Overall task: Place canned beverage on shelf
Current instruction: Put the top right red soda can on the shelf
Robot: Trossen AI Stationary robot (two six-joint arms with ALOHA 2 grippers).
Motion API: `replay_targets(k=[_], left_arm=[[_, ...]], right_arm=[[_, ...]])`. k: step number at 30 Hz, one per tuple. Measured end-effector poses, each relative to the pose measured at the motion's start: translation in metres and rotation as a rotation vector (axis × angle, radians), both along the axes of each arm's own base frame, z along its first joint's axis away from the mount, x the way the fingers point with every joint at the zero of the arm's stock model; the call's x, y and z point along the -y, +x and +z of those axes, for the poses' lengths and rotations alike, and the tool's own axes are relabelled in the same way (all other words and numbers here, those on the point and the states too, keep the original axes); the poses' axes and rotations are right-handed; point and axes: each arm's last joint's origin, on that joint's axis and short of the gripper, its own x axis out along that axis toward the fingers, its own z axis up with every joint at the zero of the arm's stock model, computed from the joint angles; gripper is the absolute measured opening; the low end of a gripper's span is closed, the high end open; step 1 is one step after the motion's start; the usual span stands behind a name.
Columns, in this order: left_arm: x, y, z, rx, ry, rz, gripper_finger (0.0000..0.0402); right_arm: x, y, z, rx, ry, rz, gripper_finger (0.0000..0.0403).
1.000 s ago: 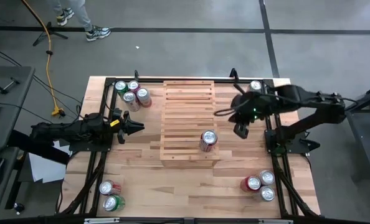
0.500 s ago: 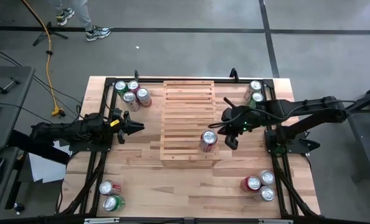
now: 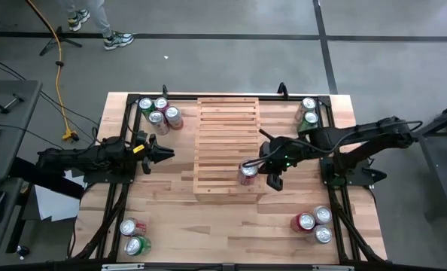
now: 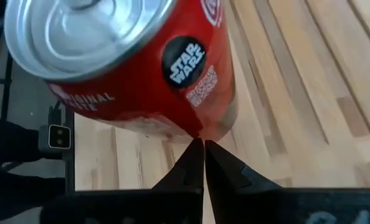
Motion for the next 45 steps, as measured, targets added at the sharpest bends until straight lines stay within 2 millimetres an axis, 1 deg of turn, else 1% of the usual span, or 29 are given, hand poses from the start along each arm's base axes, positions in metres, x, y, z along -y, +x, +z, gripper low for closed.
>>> replay_targets(k=[11,18,30,35,42,45], left_arm=[[0.000,0.000,0.000,0.000,0.000,0.000,0.0001],[0.000,0.000,0.000,0.000,0.000,0.000,0.0001],[0.000,0.000,0.000,0.000,0.000,0.000,0.0001],[0.000,0.000,0.000,0.000,0.000,0.000,0.0001],[0.000,0.000,0.000,0.000,0.000,0.000,0.0001],[0.000,0.000,0.000,0.000,0.000,0.000,0.0001]], right_arm=[[-0.003,0.026,-0.008,0.094,-0.016,0.031,0.0000],[-0.006,0.043,-0.018,0.127,-0.026,0.047,0.0000],[-0.010,0.063,-0.026,0.201,-0.033,0.066,0.0000],[-0.011,0.069,-0.028,0.236,-0.038,0.079,0.0000],[-0.012,0.069,-0.027,0.238,-0.022,0.094,0.0000],[-0.014,0.069,-0.027,0.231,0.018,0.114,0.0000]])
